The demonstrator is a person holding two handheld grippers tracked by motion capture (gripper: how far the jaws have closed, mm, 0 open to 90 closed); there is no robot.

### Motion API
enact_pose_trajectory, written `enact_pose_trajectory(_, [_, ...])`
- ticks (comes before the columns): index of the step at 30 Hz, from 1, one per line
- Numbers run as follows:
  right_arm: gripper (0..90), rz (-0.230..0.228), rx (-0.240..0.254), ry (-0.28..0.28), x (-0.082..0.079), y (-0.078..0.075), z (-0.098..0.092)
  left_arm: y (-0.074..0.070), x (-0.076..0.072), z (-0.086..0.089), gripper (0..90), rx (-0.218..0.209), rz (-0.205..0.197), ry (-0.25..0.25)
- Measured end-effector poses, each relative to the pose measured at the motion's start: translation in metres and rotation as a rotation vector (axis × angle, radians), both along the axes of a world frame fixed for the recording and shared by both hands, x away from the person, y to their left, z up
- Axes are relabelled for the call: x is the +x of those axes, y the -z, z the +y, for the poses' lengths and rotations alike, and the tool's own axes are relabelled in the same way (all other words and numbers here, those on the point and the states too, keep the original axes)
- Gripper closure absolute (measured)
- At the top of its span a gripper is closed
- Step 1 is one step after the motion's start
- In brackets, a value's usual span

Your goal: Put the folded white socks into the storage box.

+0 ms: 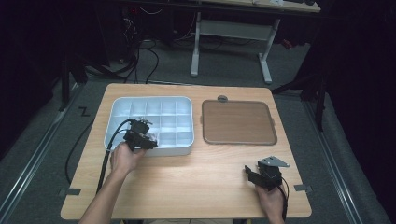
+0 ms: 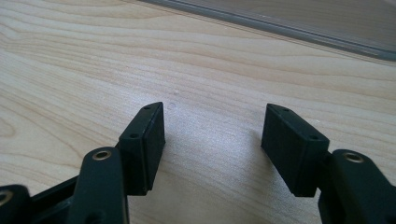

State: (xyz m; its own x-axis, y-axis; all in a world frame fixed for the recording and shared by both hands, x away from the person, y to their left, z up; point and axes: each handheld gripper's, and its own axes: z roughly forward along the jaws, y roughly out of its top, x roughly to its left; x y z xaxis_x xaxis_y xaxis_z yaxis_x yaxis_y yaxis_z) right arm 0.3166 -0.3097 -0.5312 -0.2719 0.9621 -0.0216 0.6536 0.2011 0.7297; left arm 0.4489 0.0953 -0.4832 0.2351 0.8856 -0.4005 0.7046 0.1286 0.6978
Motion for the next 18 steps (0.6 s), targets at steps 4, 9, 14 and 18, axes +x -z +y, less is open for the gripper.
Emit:
enact_pose_trajectory(4, [40.0,0.000,0.000,0.000,0.000,0.000,0.000,-0.005,-0.001,0.004,48.2,-0.051,-0.003,-0.010])
enact_pose_trajectory(9, [40.0,0.000,0.000,0.000,0.000,0.000,0.000,-0.011,-0.005,0.012,45.5,-0.084,-0.031,-0.020])
enact_pose_trajectory(14, [39.9,0.001,0.000,0.000,0.000,0.000,0.000,-0.016,-0.007,0.017,44.4,-0.117,-0.055,-0.040])
enact_pose_trajectory(18, [40.0,0.000,0.001,0.000,0.000,0.000,0.000,-0.018,-0.008,0.020,44.3,-0.154,-0.071,-0.056])
